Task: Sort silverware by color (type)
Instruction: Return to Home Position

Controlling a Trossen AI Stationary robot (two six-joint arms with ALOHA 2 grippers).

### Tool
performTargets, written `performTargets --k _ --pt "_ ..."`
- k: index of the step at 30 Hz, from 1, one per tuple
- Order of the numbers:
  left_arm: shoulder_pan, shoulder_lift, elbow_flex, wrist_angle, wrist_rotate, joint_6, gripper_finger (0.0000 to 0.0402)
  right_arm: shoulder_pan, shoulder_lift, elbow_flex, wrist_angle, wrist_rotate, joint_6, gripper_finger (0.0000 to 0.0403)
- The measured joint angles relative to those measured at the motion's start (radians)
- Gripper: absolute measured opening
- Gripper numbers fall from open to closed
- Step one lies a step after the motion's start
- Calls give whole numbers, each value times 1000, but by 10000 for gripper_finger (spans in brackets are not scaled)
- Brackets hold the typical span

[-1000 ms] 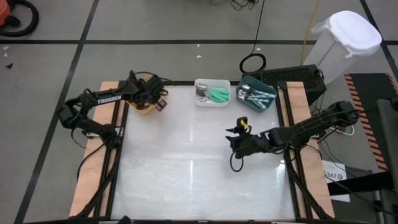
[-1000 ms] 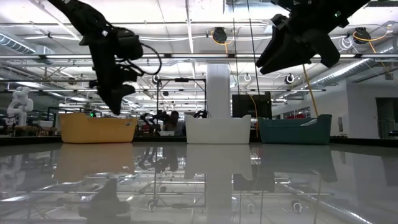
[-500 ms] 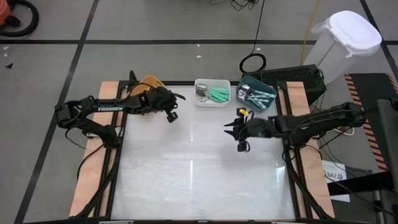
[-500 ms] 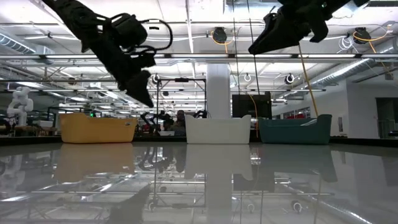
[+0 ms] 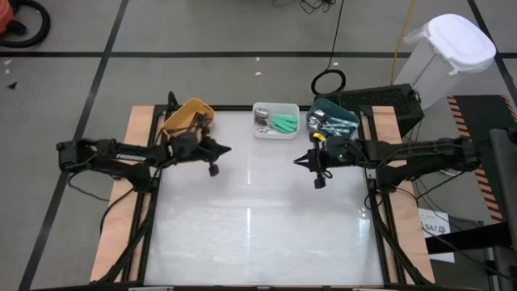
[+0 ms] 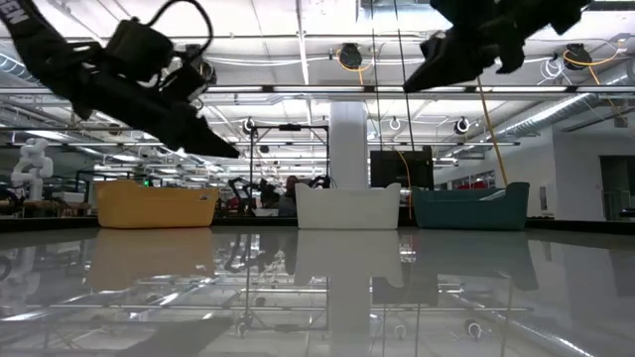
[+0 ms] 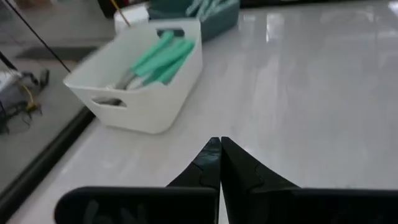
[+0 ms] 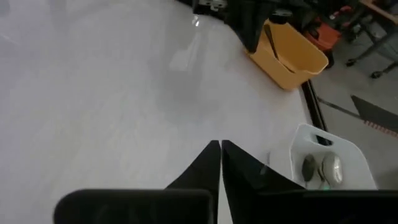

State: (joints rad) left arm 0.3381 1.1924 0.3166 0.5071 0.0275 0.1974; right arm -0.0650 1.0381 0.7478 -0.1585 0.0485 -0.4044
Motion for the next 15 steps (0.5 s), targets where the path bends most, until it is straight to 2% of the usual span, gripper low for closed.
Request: performTargets --k 3,9,13,15 --pt "3 -50 -42 42 6 19 4 -41 -31 -77 67 -55 -1 4" --pt "2 -126 -47 11 8 -23 3 -107 -90 -213 231 -74 45 5" --pt "-35 -140 -47 -33 5 -54 3 -126 -124 -298 300 -80 86 6" --pt "-69 -141 -47 -50 -40 -80 3 -128 -143 -338 325 -80 103 6"
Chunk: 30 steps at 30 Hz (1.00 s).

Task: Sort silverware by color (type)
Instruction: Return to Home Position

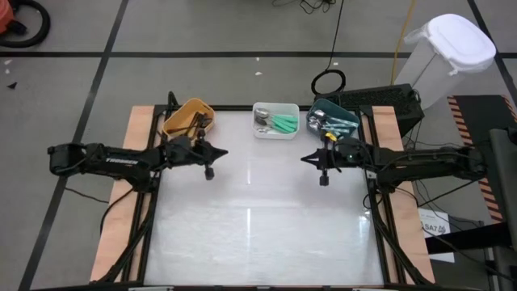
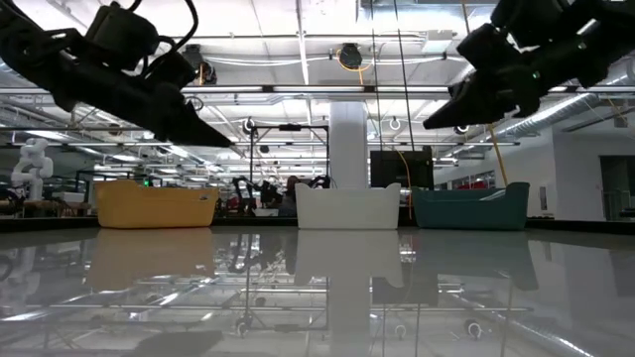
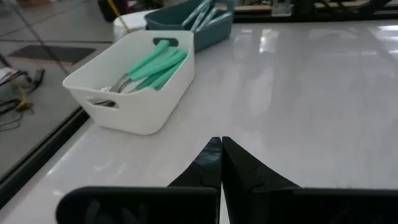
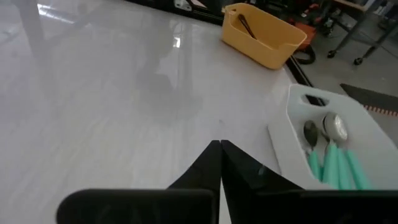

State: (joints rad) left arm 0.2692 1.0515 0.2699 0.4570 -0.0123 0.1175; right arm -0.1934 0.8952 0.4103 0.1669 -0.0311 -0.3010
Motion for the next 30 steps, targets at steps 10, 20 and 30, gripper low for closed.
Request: performTargets --k 10,20,30 --pt "-237 0 0 -22 -320 -52 3 0 -93 -183 158 2 79 6" --pt "-291 1 -67 30 -384 -101 3 -2 -161 -313 288 31 80 6" --pt "-293 1 -257 270 -439 -165 3 -3 -215 -385 350 139 74 6"
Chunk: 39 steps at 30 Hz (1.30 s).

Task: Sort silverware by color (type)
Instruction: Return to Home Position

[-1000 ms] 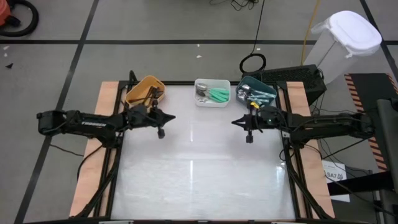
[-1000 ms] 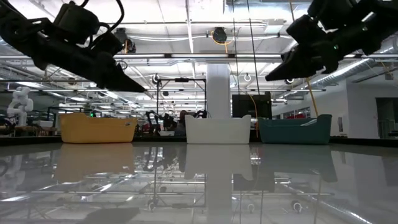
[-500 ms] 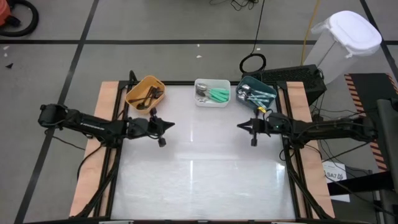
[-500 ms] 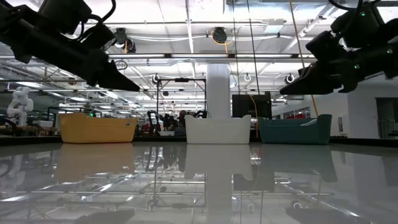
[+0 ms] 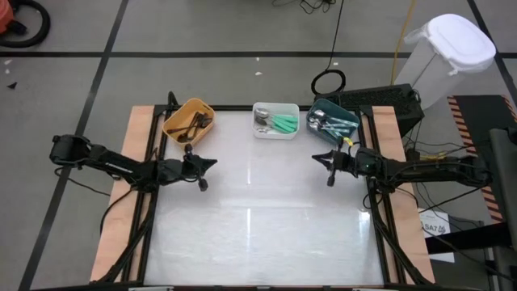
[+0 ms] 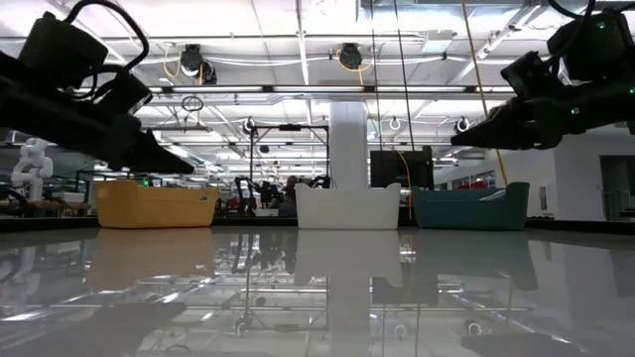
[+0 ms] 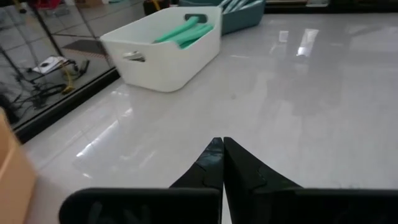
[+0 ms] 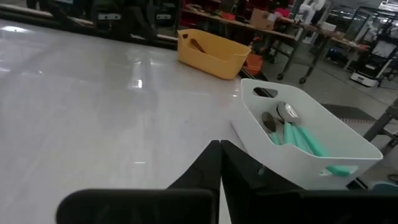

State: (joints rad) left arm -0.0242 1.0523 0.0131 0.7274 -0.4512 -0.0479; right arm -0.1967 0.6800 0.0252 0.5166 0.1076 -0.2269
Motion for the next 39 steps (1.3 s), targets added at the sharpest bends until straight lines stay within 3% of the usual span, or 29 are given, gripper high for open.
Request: performTargets --k 15,30,39 --pt "-60 -25 -5 11 -66 8 3 -27 -81 -6 -85 -4 -12 6" --pt "-189 -182 -5 -54 -82 95 3 -26 -190 -8 -156 -13 -18 6" --pt "-175 -301 -5 -91 -77 205 3 -25 -191 -8 -156 -37 -2 6"
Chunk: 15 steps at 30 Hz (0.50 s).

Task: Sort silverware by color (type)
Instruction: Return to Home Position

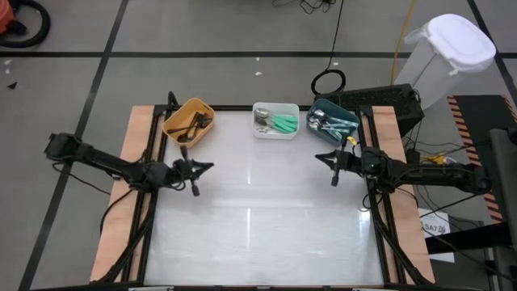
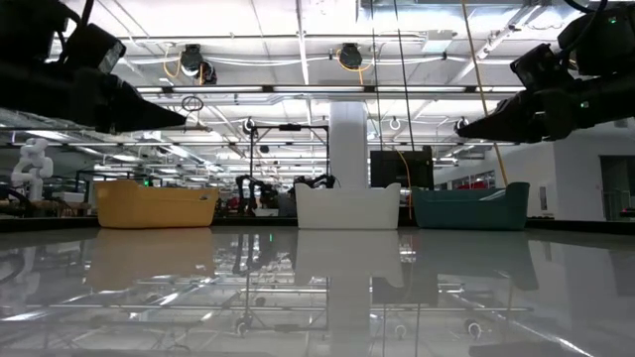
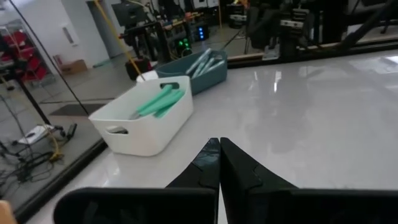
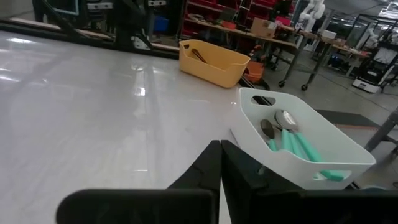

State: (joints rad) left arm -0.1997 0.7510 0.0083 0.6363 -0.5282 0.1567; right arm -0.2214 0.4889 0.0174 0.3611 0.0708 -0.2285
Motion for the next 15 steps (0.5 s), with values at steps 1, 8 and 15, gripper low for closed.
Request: performTargets --k 1,8,15 --pt "7 -19 0 -17 0 8 3 0 0 0 0 -5 4 6" --pt "54 -189 0 -195 8 9 3 0 -39 0 -4 -24 10 6" --pt "67 -389 0 -371 42 16 3 0 -132 0 -83 -24 50 6"
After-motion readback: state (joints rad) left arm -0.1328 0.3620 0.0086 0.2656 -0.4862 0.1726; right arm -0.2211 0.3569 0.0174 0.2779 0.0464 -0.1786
